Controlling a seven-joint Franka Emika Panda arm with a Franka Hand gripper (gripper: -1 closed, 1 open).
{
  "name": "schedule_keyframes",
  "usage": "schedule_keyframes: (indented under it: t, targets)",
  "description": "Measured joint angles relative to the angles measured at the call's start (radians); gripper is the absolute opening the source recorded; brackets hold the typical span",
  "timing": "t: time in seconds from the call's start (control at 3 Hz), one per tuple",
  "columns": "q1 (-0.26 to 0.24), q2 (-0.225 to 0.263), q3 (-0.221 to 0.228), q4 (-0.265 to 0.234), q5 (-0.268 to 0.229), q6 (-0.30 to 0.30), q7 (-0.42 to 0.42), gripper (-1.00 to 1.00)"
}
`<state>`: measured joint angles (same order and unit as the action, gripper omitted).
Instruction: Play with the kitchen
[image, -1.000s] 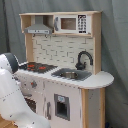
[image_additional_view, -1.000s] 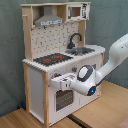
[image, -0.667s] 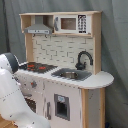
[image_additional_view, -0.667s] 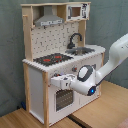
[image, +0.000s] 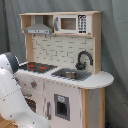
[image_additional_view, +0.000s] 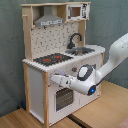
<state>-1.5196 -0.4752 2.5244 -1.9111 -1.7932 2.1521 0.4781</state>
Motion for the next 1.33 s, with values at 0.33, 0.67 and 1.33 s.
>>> schedule_keyframes:
  t: [0.33,0.67,1.33]
  targets:
    - [0.000,0.001,-0.001,0.000,0.000,0.005,0.108,-1.00]
    - [-0.001,0.003,-0.001,0.000,0.001,0.010,0.219,-1.00]
    - [-0.002,0.008,-0.002,0.000,0.002,0.022,0.439,-1.00]
